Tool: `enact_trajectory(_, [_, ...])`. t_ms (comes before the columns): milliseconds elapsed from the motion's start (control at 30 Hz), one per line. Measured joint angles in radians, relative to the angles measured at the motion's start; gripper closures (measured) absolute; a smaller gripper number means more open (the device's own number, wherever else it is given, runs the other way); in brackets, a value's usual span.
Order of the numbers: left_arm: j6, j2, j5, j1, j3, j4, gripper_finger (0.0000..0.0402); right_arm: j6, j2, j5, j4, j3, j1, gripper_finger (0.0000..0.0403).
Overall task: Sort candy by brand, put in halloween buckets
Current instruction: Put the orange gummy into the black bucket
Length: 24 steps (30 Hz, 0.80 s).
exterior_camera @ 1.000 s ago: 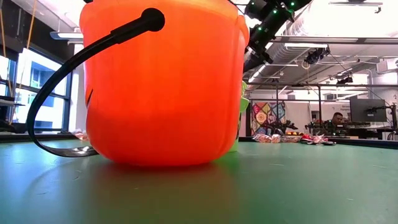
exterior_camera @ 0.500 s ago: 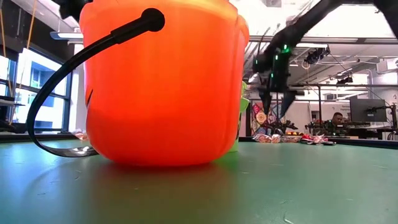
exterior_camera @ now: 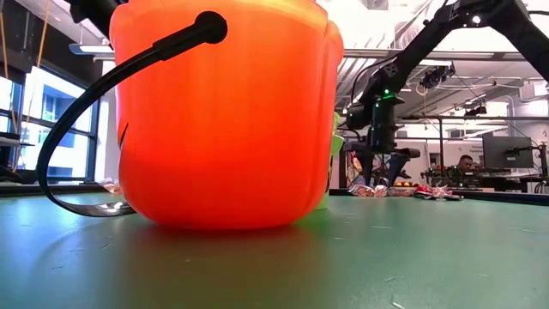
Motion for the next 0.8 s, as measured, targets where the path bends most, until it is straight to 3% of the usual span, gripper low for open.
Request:
enact_trajectory(100, [0.000,0.000,0.000,0.000,0.000,0.000,0.0147,0.000,0.001,0.035,-0.002,0.000,0.000,0.0153])
enact_trajectory(367, [0.008,0.000,0.000,0.000,0.000,0.000,0.0147,0.019,0.036,0.031,0.005,0.000,0.003,0.0279])
enact_trajectory(667, [0.008,0.000,0.020,0.000,0.000,0.000,0.0147,0.023,0.066,0.016,-0.009,0.000,0.009,0.0316])
enact_trajectory(800, [0.017,0.000,0.019,0.003,0.000,0.000,0.0147,-0.042,0.030,0.048,-0.058,-0.001,0.009,0.0364])
